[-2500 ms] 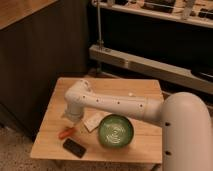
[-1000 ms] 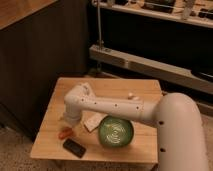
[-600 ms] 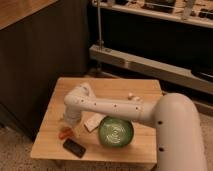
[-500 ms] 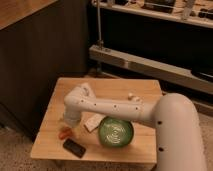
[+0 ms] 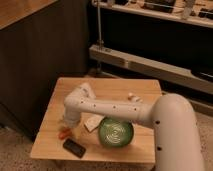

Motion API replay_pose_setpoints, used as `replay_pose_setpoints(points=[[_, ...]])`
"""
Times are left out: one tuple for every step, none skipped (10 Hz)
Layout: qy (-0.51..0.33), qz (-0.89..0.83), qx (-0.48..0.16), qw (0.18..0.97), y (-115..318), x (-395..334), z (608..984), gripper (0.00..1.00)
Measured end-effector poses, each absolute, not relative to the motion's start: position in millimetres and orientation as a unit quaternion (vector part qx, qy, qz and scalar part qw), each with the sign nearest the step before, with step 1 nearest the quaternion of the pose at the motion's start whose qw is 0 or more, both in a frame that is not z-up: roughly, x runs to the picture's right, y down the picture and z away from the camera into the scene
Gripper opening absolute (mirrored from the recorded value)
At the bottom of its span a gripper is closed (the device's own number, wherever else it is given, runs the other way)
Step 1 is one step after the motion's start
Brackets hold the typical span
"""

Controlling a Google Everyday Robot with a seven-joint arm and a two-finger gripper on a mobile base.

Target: Place the pepper in the ceramic bowl

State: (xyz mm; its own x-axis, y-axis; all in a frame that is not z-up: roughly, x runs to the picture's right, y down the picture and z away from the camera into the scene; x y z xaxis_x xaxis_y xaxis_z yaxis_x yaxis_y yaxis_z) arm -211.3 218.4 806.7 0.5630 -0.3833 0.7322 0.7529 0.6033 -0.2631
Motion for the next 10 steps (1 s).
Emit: replay_pose_setpoints(points=[[-0.322,-0.34,-0.287,0.835,219,-212,808,0.8],[-0.323,-0.341,-0.287,0.835,221,-213,810,0.8],[-0.324,-0.342,-0.287,0.834,223,-214,812,0.8],[-0.325,-0.343,-0.287,0.834,224,-215,813,0.8],[-0.325,-0.344,-0.286,0.833,225,-216,814,0.8],[-0.326,-0.344,-0.285,0.833,227,-218,816,0.8],[-0.327,-0.344,-0.285,0.833,228,-219,817,0.8],[-0.327,-0.344,-0.284,0.833,229,-220,818,0.8],[-0.328,-0.344,-0.284,0.833,231,-221,820,0.8],[-0.329,-0.344,-0.283,0.833,231,-222,820,0.8]])
